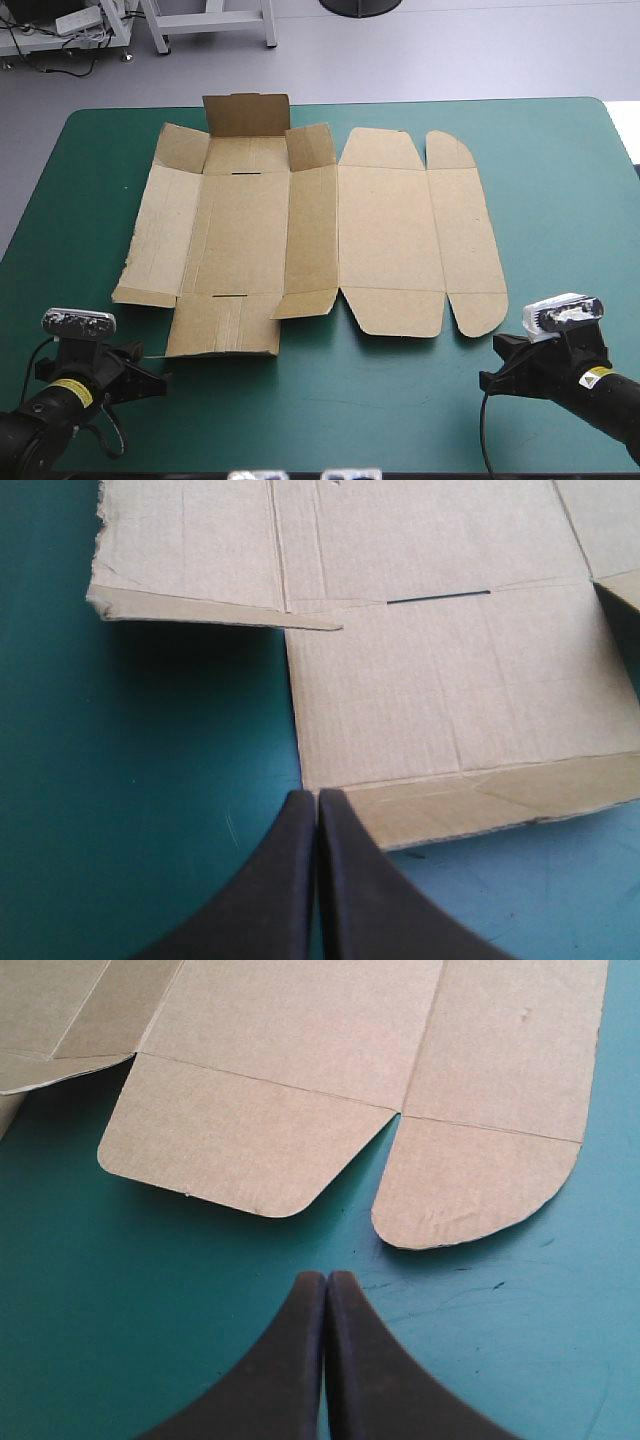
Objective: Fold the box
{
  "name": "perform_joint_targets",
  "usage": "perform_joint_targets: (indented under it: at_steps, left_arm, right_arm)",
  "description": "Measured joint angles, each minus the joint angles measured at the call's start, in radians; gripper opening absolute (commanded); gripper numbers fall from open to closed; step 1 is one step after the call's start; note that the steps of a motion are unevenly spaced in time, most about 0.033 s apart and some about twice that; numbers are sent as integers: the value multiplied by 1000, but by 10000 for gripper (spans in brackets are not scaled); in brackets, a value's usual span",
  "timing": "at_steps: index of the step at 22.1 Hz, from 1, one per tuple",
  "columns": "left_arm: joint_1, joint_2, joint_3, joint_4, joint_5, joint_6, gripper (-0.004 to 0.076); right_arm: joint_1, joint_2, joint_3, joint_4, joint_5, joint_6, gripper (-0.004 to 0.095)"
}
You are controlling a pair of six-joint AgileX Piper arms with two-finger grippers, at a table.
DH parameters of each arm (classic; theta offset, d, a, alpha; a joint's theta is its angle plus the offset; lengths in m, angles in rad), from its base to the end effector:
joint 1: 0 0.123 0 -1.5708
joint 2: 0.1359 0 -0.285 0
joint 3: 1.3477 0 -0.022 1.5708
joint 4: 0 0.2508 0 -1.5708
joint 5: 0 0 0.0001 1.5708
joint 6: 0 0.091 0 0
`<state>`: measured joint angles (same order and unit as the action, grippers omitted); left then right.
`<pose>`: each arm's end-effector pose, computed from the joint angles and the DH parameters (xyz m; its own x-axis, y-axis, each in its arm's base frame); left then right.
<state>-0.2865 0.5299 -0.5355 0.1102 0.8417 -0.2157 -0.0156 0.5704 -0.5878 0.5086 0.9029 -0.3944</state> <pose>0.0885 -0.0183 0.2826 -0.6761 0.0520 -0.7350 0.1294 0.9904 -0.0489 0.0933 0.0334 0.2998 -0.6500 -0.0471 -0.7585 -0.3108 0.9272 0.2089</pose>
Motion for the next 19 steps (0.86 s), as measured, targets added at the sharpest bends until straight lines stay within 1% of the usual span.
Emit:
perform_joint_targets:
  at_steps: [16, 18, 19]
  left_arm:
    - [0, 0, 0, 0, -3, -4, -6]
    - [0, 15, -6, 0, 8, -29, -6]
    - [0, 51, -29, -1, 31, -40, -5]
  right_arm:
    - [0, 2, 0, 0, 1, 0, -6]
    - [0, 24, 0, 0, -1, 0, -6]
    - [0, 49, 0, 0, -4, 0, -6]
